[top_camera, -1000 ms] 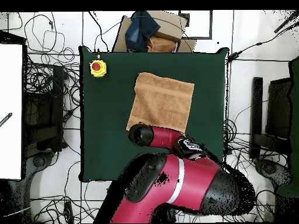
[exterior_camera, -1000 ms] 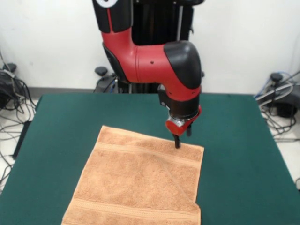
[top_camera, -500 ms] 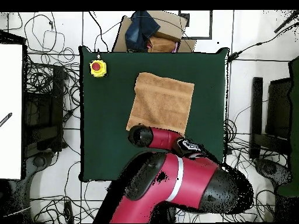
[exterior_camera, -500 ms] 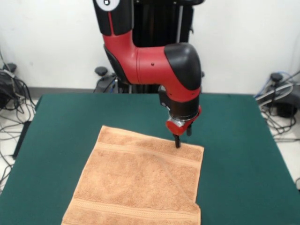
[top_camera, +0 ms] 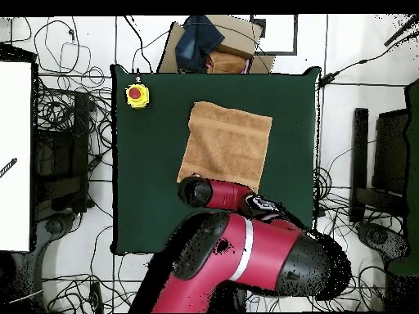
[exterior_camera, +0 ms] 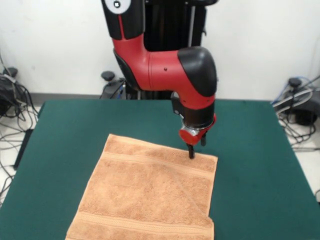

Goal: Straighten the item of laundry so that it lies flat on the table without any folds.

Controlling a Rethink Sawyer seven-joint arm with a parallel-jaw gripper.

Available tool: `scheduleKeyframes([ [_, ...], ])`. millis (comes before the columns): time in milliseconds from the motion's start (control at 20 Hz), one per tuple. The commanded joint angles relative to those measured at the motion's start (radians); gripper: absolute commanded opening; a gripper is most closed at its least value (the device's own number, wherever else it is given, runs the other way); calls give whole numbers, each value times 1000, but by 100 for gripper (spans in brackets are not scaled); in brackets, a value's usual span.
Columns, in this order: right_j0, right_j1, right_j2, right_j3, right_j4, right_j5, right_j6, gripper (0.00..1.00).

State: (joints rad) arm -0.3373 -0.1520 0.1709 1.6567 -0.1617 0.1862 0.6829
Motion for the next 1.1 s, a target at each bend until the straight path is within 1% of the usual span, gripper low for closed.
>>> scheduleKeyframes([
  [50,23,29,-14,-49,42,-72,288,100],
  [300,31,35,-20,-54,41,-95,290,100],
  [600,34,40,-27,-44,23,-153,285,100],
  [850,40,70,-39,-50,16,-197,277,100],
  [1100,43,87,-48,-53,22,-204,265,100],
])
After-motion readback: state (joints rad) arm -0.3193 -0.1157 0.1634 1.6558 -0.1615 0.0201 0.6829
